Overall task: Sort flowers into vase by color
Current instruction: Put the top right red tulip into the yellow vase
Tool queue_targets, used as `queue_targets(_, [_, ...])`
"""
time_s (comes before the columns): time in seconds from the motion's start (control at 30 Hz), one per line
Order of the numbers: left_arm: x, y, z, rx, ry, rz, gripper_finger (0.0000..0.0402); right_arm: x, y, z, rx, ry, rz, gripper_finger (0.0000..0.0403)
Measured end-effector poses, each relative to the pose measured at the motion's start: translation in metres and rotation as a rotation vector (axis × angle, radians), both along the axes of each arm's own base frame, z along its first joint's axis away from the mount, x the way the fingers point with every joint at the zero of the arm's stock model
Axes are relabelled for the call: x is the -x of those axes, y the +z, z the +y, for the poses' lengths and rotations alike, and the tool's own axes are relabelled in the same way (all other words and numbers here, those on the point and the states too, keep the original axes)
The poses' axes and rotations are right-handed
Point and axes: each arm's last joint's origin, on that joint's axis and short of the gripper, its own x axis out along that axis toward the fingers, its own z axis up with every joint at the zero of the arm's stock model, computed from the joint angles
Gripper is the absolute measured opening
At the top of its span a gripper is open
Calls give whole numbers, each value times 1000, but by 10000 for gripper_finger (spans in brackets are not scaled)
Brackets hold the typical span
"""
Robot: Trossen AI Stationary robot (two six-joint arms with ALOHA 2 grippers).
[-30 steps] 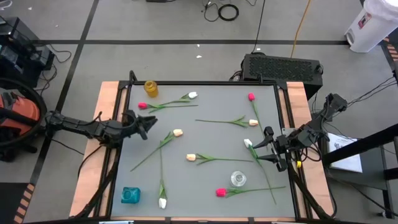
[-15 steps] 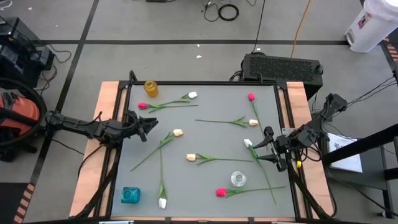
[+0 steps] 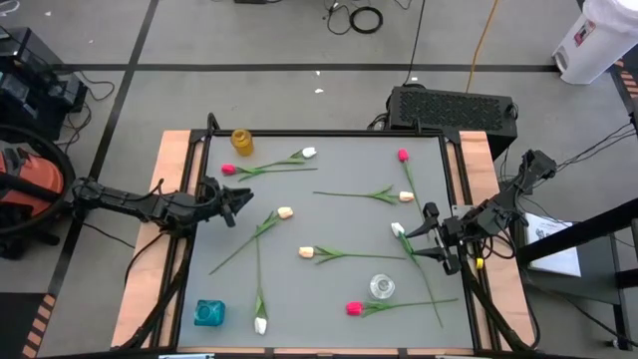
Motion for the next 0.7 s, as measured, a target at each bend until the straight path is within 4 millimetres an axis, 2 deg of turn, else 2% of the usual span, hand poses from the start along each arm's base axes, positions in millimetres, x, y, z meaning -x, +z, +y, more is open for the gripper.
queue_targets(0.2, [1, 1, 2, -118, 60, 43, 132, 0, 3, 0, -43, -6, -15, 205])
queue_targets(0.4, [1, 11, 4, -237, 140, 13, 132, 0, 11, -1, -21, -13, -99, 205])
queue_targets(0.7, [1, 13, 4, -256, 141, 5, 132, 0, 17, -1, -240, -6, -111, 205])
